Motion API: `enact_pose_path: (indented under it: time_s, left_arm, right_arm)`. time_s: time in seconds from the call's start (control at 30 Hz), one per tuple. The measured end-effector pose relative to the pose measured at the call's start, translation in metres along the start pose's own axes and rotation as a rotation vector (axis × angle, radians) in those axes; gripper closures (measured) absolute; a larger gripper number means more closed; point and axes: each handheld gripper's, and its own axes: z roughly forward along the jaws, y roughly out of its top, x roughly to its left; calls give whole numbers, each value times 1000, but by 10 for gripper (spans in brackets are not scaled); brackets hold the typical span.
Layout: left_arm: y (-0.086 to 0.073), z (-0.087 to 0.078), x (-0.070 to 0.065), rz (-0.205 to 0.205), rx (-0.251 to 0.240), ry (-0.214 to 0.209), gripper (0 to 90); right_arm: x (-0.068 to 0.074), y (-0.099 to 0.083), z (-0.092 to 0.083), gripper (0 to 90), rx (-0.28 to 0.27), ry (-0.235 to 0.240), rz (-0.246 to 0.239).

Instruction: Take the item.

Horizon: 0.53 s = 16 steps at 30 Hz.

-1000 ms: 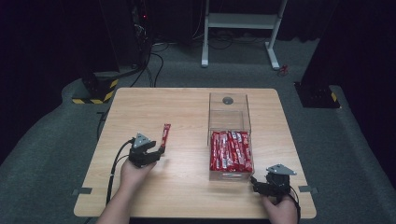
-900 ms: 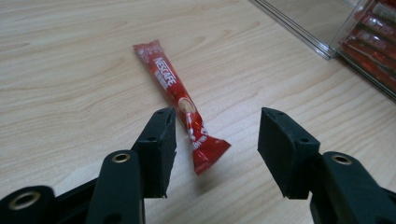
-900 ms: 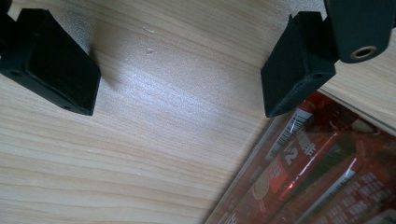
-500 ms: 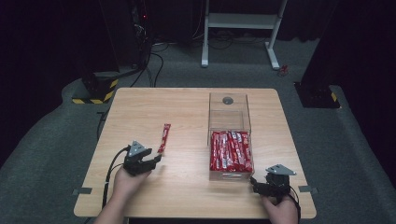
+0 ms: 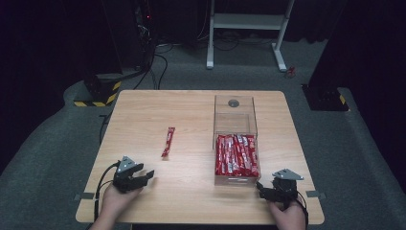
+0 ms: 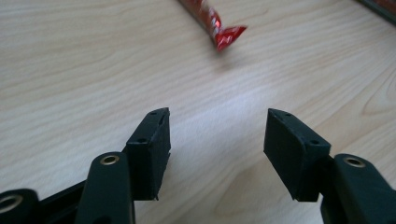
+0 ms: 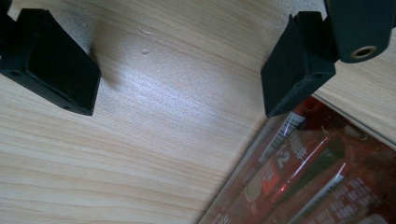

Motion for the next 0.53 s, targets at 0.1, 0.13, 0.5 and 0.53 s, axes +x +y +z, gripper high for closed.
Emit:
enact_pose_path:
  time_s: [0.1, 0.13, 0.5, 0.53]
  left_arm:
    - [-4, -3, 2, 12, 7, 9, 378]
    - [-9, -5, 3, 33, 19, 32, 363]
    - [-10, -3, 2, 40, 61, 83, 150]
    - [-10, -3, 2, 40, 61, 83, 136]
  right_arm:
    - [0, 0, 0, 118, 0, 1, 0]
    - [0, 0, 0, 118, 0, 1, -1]
    - [0, -1, 0, 118, 0, 5, -7]
    - [0, -1, 0, 118, -1, 5, -7]
